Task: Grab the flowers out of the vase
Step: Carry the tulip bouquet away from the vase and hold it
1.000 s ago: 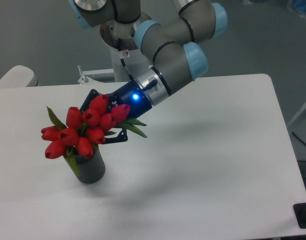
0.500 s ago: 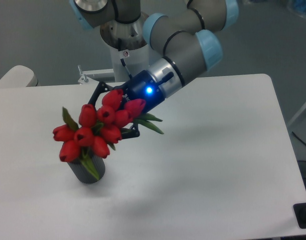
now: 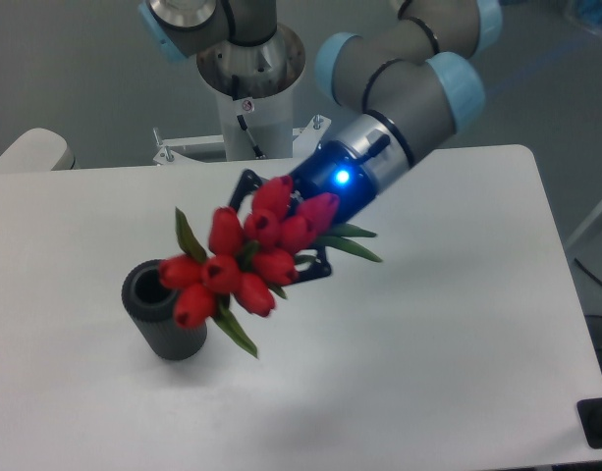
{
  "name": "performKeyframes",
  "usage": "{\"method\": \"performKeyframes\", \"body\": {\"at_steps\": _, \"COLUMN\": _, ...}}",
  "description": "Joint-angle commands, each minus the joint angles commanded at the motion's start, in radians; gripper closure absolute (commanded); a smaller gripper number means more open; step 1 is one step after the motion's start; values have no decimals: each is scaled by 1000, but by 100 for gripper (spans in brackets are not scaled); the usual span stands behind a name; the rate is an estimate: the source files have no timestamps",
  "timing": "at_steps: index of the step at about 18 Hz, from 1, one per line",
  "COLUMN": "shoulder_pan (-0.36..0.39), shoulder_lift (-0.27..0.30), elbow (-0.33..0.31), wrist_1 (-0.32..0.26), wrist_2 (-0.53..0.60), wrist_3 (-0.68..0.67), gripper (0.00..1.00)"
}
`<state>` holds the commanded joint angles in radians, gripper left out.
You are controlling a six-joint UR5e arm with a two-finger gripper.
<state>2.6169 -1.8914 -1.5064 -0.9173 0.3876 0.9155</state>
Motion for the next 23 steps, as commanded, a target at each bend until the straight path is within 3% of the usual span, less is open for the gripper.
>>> {"method": "performKeyframes", "body": {"at_steps": 5, "shoulder_pan": 18, "shoulder_lift": -3, "elbow": 0, "wrist_1": -2, "wrist_2": 180, "wrist_3": 60, "gripper": 100}}
{"method": "performKeyframes", "body": {"at_steps": 11, "shoulder_pan": -12, "shoulder_lift": -9, "elbow": -6, "wrist_1": -12, "wrist_2": 445, "wrist_3": 149, "gripper": 100}}
{"method": "performKeyframes", "body": {"at_steps": 15, "shoulder_pan": -41, "shoulder_lift": -41, "elbow": 0, "wrist_1": -17, "wrist_2": 654, "wrist_3": 193, "gripper": 96}}
{"method": "performKeyframes", "body": {"at_steps": 18, "shoulder_pan": -41, "shoulder_lift": -64, "elbow": 0, "wrist_1": -24, "wrist_2": 737, "wrist_3": 236, "gripper": 99}}
{"method": "performKeyframes", "body": {"at_steps": 23, "shoulder_pan": -60, "shoulder_lift": -90, "elbow": 11, "wrist_1": -129, "wrist_2": 916, "wrist_3": 350, "gripper": 99}}
